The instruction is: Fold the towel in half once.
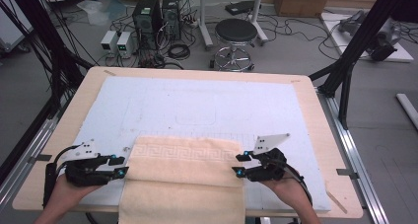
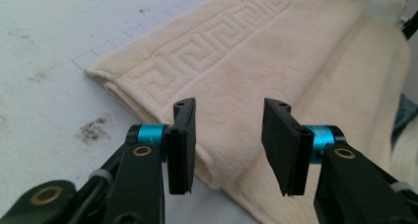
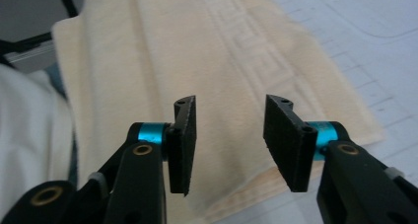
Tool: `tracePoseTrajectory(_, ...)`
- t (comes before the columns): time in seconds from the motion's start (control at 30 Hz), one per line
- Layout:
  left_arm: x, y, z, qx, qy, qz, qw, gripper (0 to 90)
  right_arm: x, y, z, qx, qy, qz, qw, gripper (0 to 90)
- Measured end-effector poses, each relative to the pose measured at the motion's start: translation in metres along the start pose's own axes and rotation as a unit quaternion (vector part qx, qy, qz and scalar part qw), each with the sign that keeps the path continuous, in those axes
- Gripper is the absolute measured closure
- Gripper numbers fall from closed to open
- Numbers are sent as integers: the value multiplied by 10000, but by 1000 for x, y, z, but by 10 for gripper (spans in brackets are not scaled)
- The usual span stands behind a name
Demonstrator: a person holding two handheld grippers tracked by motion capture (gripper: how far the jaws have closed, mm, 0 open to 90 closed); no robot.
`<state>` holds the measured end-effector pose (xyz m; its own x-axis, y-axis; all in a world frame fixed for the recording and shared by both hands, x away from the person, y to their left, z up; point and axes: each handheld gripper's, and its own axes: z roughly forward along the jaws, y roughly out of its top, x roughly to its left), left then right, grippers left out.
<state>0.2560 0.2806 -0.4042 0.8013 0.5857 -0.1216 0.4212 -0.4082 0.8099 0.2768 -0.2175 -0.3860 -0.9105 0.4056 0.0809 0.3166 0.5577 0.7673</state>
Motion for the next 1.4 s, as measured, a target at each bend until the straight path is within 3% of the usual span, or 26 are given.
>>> tracePoseTrajectory(0.1,10,10,14,35,191,66,9998,549,-19,5,12,120,-345,64,9993,504)
tracePoseTrajectory(0.17,18,15,23,23,275,55,9996,544,-31,6,19,128,-418,204,9988,502)
tracePoseTrajectory(0.27,34,21,40,69,426,-147,9990,538,-50,6,34,262,-483,400,9977,495)
tracePoseTrajectory(0.4,48,23,57,189,482,-348,9981,519,-70,1,52,400,-433,660,9961,488)
tracePoseTrajectory(0.53,55,19,70,434,325,-434,9976,543,-82,-6,61,421,-30,1018,9939,513)
tracePoseTrajectory(0.6,55,19,71,426,320,-413,9977,615,-84,-7,61,383,53,1105,9931,559)
tracePoseTrajectory(0.7,55,19,71,415,278,-370,9981,748,-83,-6,63,429,310,1080,9927,737)
tracePoseTrajectory(0.83,51,21,68,372,372,-277,9982,796,-79,-1,62,467,194,824,9953,825)
tracePoseTrajectory(1.0,51,24,61,155,392,-358,9985,795,-74,8,54,291,0,633,9976,844)
tracePoseTrajectory(1.4,41,40,46,-86,474,-115,9988,791,-58,37,23,-112,-79,235,9996,847)
